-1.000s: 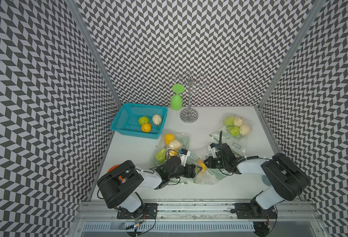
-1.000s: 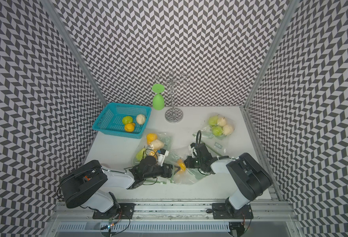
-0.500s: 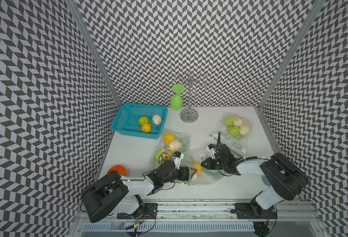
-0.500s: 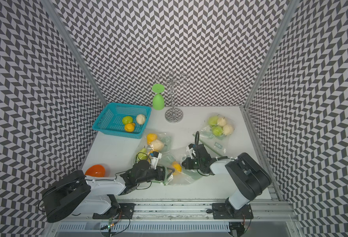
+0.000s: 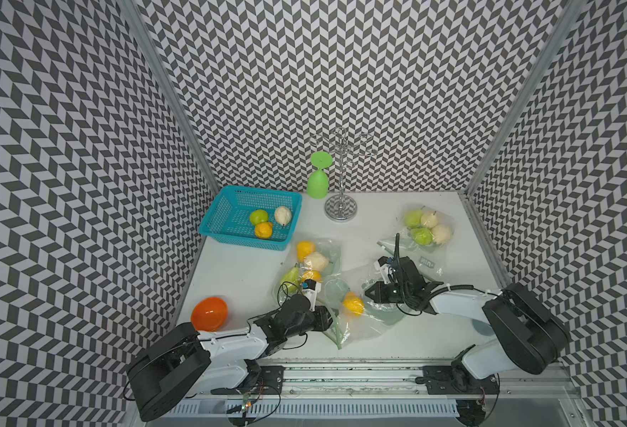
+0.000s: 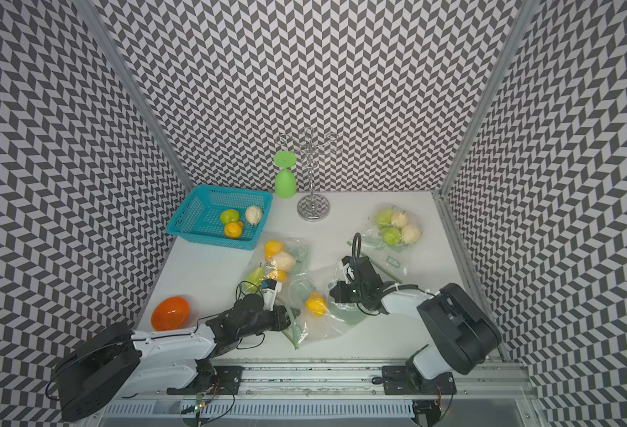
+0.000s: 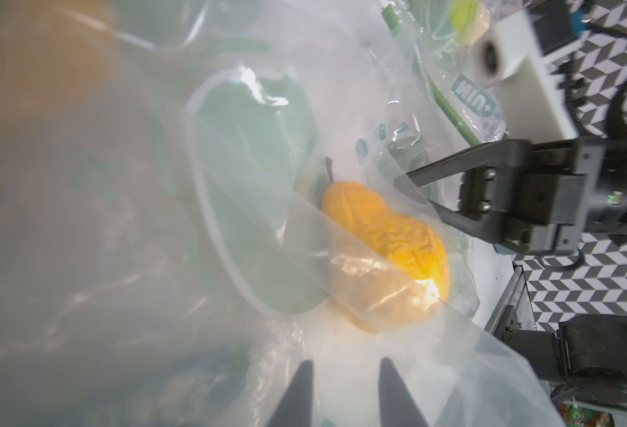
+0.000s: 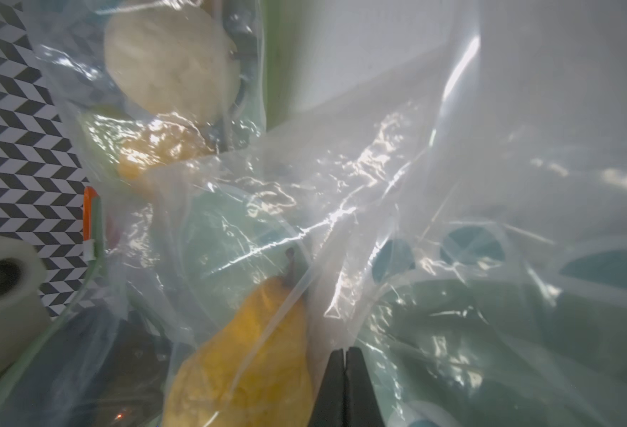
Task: Open the zip-top bag and take out the pear
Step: Pick up the pear from the zipper food storage bag.
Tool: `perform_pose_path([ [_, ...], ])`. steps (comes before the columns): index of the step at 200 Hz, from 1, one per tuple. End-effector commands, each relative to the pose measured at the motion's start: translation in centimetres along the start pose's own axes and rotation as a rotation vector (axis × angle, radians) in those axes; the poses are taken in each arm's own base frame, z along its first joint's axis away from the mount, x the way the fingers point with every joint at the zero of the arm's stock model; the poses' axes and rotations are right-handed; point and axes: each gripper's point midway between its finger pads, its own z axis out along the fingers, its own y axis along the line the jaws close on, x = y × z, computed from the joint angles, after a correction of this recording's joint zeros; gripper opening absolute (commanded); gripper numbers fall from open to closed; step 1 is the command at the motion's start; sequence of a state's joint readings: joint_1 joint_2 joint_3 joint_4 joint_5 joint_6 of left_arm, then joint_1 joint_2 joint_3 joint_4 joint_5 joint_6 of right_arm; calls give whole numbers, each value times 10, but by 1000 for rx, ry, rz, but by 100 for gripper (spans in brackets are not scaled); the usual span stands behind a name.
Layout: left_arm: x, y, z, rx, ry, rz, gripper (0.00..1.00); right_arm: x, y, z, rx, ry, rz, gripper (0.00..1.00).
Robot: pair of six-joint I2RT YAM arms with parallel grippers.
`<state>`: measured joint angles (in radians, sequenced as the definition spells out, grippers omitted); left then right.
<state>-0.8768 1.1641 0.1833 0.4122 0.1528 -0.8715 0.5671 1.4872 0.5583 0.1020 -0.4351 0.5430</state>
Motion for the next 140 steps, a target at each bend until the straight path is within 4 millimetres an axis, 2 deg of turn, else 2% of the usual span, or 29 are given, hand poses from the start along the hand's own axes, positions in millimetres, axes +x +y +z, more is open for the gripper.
perform_pose_path([
  [1,2,10,-1,-52,4,-12,19,-22,14,-11,-2,-59,-48,1],
  [41,3,5,6,-40,28,-1,19,-29,35,-17,-60,-70,-60,1],
  [80,8,4,24,-47,81,17,25,-20,44,-6,-85,-41,-59,1],
  [99,9,3,32,-46,99,26,29,-10,37,3,-70,-19,-42,1],
  [140,5,-24,42,20,94,64,46,10,19,12,-57,-8,13,0],
])
